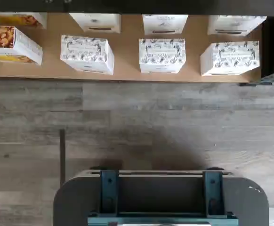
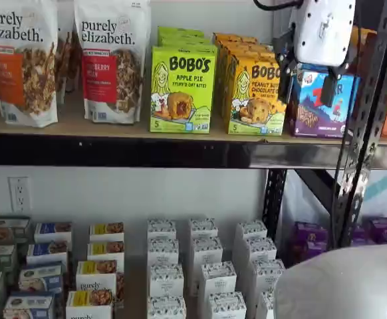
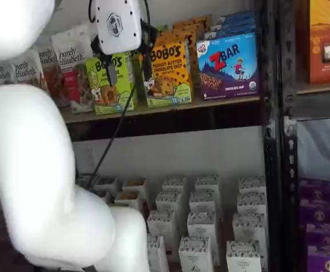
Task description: Pick up the orange box on the top shelf, the fifth box from the left
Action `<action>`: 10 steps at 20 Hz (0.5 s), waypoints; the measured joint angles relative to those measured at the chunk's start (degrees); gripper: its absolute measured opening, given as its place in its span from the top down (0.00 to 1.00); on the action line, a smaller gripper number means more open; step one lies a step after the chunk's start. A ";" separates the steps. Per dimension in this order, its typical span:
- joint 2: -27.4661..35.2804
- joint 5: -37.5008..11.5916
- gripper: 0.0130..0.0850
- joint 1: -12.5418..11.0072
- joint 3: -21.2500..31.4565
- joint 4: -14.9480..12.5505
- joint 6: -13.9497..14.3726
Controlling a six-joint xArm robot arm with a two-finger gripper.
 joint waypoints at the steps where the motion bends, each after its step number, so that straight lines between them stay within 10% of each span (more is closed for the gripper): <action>1: 0.44 0.81 0.00 -0.13 -0.42 0.20 -0.01; 4: 4.99 8.88 0.00 -1.98 -4.65 2.82 -0.33; 10: 4.69 8.07 0.00 -1.78 -4.47 2.66 -0.39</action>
